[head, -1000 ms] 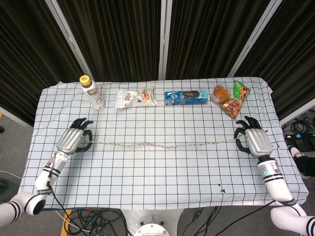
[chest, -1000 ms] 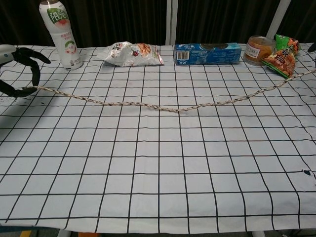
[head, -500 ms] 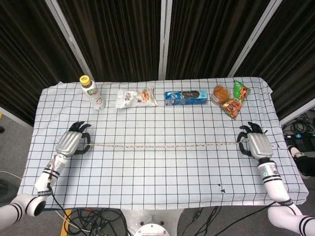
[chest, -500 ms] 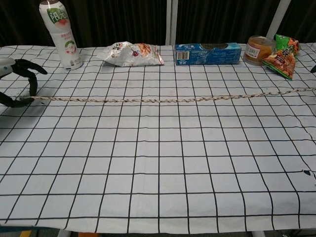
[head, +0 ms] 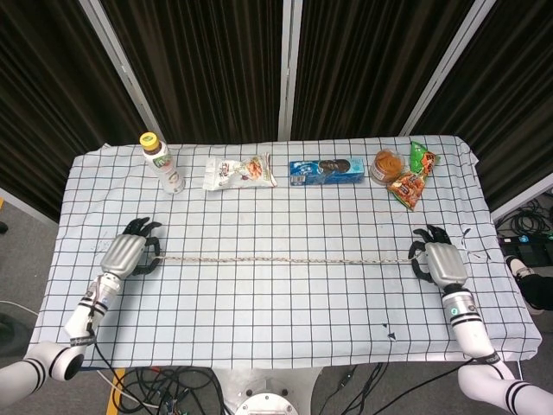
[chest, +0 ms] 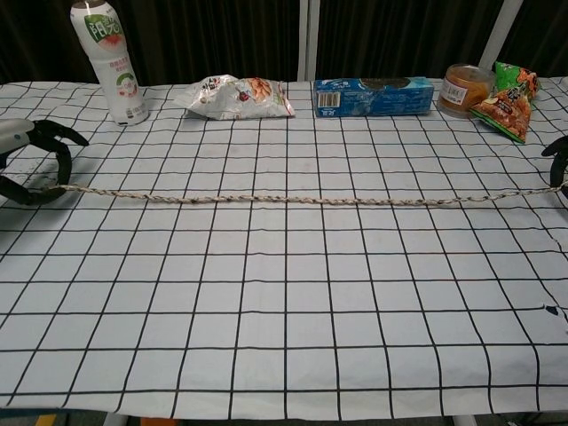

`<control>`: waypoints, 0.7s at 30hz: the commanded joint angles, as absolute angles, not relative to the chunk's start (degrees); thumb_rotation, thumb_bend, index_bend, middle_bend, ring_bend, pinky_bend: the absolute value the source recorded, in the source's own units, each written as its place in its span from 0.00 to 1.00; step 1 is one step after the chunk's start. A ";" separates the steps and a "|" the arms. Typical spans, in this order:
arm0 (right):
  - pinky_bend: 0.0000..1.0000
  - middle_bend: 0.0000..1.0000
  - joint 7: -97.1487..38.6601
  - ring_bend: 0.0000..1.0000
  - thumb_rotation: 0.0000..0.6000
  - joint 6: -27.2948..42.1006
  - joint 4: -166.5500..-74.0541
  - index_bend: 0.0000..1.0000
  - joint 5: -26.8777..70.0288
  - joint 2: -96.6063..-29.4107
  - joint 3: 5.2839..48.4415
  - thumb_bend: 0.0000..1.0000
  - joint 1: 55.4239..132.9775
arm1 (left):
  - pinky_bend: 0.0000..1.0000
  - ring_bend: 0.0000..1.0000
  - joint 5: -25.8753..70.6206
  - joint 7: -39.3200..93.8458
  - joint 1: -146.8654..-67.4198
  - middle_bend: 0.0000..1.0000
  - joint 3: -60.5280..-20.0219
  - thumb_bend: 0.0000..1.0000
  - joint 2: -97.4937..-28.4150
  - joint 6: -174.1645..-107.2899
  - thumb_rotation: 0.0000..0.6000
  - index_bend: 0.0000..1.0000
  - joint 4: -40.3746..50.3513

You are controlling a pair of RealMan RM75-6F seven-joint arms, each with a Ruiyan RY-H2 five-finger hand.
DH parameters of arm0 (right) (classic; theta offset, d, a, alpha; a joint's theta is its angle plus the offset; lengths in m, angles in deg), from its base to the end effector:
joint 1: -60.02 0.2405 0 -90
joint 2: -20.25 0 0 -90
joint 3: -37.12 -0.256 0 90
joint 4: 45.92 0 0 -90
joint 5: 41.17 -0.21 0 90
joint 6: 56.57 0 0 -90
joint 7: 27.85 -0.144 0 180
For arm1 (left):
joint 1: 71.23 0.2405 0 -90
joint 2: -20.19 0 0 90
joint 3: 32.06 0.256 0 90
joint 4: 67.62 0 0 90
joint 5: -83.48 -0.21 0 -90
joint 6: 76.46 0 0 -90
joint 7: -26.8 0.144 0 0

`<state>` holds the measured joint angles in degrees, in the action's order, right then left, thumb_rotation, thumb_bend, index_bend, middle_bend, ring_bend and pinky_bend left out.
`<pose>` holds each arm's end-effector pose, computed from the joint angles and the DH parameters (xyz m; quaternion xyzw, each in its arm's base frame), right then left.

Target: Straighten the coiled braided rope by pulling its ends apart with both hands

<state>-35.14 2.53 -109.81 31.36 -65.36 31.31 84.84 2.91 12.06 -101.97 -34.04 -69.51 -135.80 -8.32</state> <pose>-0.3312 -0.3090 0.0474 0.6252 -0.4720 0.3349 0.5236 -0.2939 0.3262 0.0137 -0.6860 -0.4438 -0.3679 0.4441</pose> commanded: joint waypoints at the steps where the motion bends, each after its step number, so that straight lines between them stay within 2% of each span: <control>1: 0.00 0.11 -35.28 0.00 1.00 2.45 -109.72 0.32 31.45 -65.55 31.36 0.32 84.52 | 0.00 0.00 2.80 12.25 -101.85 0.12 -33.96 0.35 -69.58 -135.65 1.00 0.42 -8.39; 2: 0.00 0.10 -35.26 0.00 1.00 2.42 -109.72 0.27 31.44 -65.57 31.37 0.30 84.45 | 0.00 0.00 2.83 12.31 -101.82 0.12 -33.96 0.35 -69.60 -135.56 1.00 0.38 -8.39; 7: 0.00 0.08 -34.99 0.00 1.00 3.42 -110.72 0.14 31.36 -65.14 30.84 0.28 83.70 | 0.00 0.00 2.94 13.06 -101.50 0.11 -34.20 0.31 -69.23 -135.65 1.00 0.26 -7.51; 13: 0.00 0.07 -35.18 0.00 1.00 8.98 -116.61 0.12 33.36 -60.46 29.98 0.29 81.59 | 0.00 0.00 3.35 12.90 -99.85 0.10 -35.81 0.25 -64.50 -139.51 1.00 0.21 -1.98; 21: 0.00 0.09 -34.19 0.00 1.00 18.53 -128.23 0.11 36.83 -48.78 30.89 0.30 75.61 | 0.00 0.00 6.78 14.33 -92.02 0.10 -37.84 0.21 -53.39 -149.88 1.00 0.21 8.87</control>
